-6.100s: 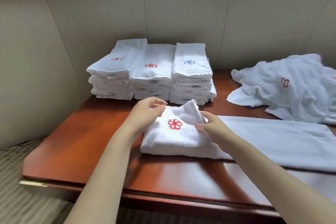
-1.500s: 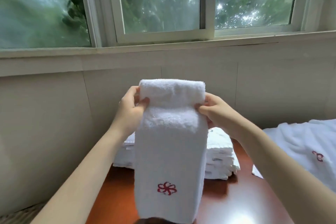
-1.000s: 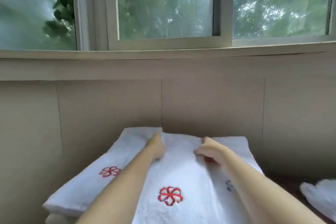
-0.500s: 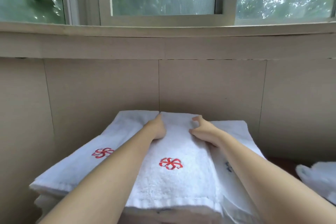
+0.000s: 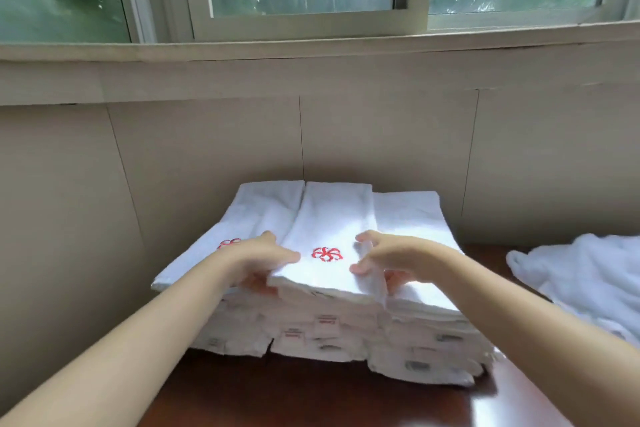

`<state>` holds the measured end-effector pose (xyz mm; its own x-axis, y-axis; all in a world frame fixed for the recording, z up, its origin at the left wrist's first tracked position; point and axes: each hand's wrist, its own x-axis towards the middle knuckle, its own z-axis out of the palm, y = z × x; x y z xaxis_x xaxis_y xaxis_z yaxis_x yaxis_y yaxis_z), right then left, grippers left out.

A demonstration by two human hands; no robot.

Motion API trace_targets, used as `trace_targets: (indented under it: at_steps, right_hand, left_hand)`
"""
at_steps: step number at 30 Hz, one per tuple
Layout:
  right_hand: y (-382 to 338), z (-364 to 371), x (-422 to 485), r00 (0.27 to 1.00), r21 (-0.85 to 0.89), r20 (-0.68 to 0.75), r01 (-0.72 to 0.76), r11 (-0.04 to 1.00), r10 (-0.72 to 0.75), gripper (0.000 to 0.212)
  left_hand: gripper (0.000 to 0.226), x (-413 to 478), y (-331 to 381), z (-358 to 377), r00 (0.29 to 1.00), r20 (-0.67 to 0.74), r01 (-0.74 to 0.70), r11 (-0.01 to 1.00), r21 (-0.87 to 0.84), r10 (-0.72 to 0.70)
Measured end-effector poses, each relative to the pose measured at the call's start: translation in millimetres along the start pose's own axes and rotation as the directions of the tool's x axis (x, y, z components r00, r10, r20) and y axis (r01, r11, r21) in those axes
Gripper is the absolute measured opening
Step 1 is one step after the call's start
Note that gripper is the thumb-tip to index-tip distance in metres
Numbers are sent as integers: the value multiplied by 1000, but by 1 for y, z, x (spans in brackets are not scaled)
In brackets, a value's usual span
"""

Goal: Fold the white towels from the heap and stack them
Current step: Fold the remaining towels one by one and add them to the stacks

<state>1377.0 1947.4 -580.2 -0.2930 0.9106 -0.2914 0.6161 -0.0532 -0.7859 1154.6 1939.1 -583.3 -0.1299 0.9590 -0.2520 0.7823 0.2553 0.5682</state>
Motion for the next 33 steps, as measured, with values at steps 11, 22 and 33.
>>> trace_targets:
  at_steps: [11, 22, 33]
  right_hand:
    - [27, 53, -67, 982, 187, -177, -33, 982, 66, 52]
    - [47, 1, -149, 993, -157, -116, -46, 986, 28, 32]
    - [160, -81, -253, 956, -157, -160, -271, 950, 246, 10]
  left_hand:
    - [53, -71, -18, 46, 969, -245, -28, 999, 32, 35]
    - [45, -133, -4, 54, 984, -170, -31, 993, 113, 50]
    - [17, -155, 101, 135, 956, -62, -284, 958, 38, 286]
